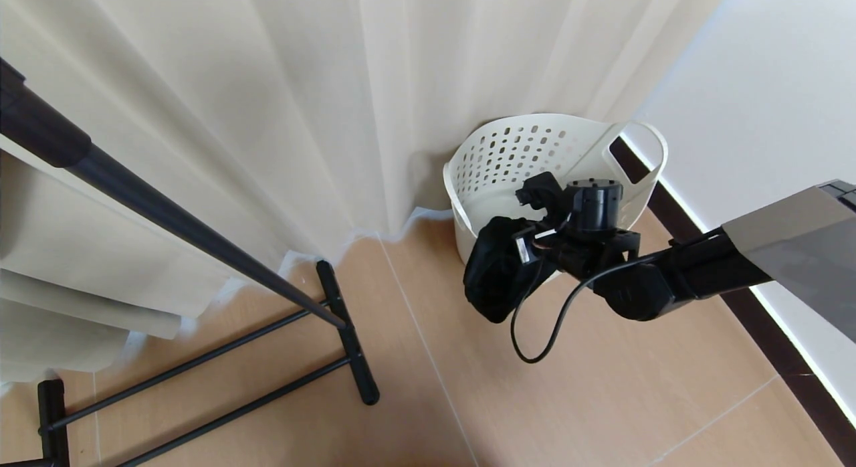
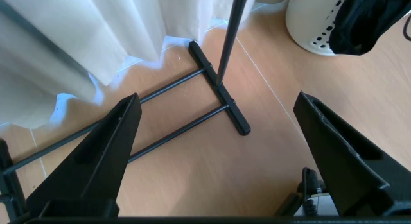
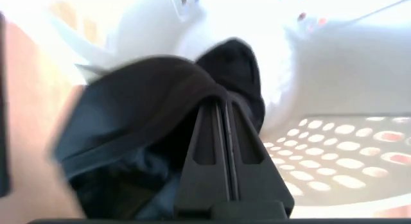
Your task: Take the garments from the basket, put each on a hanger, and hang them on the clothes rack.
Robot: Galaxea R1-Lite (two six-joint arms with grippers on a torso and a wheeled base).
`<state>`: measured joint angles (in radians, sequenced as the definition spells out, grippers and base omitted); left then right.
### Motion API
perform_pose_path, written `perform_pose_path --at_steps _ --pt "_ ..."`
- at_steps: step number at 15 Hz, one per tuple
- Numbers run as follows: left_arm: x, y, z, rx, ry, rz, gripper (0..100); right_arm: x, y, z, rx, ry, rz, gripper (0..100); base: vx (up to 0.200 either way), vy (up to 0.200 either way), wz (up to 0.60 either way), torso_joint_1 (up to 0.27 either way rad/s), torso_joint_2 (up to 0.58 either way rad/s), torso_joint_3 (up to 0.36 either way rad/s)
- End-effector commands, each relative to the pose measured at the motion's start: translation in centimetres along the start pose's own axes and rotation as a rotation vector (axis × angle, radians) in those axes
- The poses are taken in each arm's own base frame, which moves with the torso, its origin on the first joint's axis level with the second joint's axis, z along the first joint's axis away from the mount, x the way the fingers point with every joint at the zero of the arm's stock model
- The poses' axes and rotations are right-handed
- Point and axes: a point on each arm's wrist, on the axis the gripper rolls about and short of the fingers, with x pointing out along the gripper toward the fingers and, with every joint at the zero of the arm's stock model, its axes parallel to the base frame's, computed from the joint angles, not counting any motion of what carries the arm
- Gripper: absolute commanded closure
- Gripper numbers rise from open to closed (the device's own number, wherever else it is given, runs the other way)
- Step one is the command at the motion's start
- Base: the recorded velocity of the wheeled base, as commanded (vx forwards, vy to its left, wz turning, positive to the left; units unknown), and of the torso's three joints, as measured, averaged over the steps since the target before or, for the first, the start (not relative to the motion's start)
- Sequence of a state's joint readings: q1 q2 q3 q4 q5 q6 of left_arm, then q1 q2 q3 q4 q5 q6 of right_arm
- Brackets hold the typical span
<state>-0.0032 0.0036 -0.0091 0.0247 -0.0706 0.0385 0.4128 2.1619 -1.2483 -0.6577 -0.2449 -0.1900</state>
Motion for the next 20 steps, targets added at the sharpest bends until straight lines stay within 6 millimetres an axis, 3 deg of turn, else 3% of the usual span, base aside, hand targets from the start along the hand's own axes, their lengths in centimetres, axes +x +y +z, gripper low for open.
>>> perform_pose_path --at_steps 1,2,3,4,5,6,7,8,9,20 --pt "0.0 0.0 0.0 0.0 -0.001 0.0 0 -7.9 0.9 4.0 0.015 -0.151 0.054 100 0.0 0.0 0.0 0.0 0.0 0.0" --pt "0.0 0.0 0.0 0.0 -0.001 0.0 0 -10.2 1.3 4.6 0.018 -0.183 0.075 100 0.0 0.0 0.0 0.0 0.0 0.0" --pt "0.0 0.0 0.0 0.0 -0.001 0.0 0 -13.7 1.6 5.3 0.023 -0.234 0.113 100 0.0 0.0 0.0 0.0 0.0 0.0" --pt "0.0 0.0 0.0 0.0 -0.001 0.0 0 -18.9 2.0 6.1 0.035 -0.314 0.192 100 0.0 0.0 0.0 0.0 0.0 0.0" --pt "0.0 0.0 0.0 0.0 -0.001 0.0 0 -22.3 2.0 6.2 0.042 -0.361 0.245 100 0.0 0.0 0.0 0.0 0.0 0.0" --pt "0.0 0.0 0.0 0.0 -0.001 0.0 0 -24.5 1.6 6.3 0.049 -0.397 0.272 100 0.0 0.0 0.0 0.0 0.0 0.0" --pt "0.0 0.0 0.0 0.0 -0.001 0.0 0 -29.7 0.0 6.1 0.08 -0.485 0.331 100 0.0 0.0 0.0 0.0 0.0 0.0" --pt "0.0 0.0 0.0 0.0 -0.001 0.0 0 -31.8 -1.0 5.4 0.09 -0.505 0.364 100 0.0 0.0 0.0 0.0 0.0 0.0" --pt "0.0 0.0 0.0 0.0 -0.001 0.0 0 -32.9 -1.9 4.9 0.086 -0.5 0.386 100 0.0 0.0 0.0 0.0 0.0 0.0" --pt "0.0 0.0 0.0 0.0 -0.002 0.005 0 -32.5 -2.0 4.6 0.063 -0.459 0.381 100 0.0 0.0 0.0 0.0 0.0 0.0"
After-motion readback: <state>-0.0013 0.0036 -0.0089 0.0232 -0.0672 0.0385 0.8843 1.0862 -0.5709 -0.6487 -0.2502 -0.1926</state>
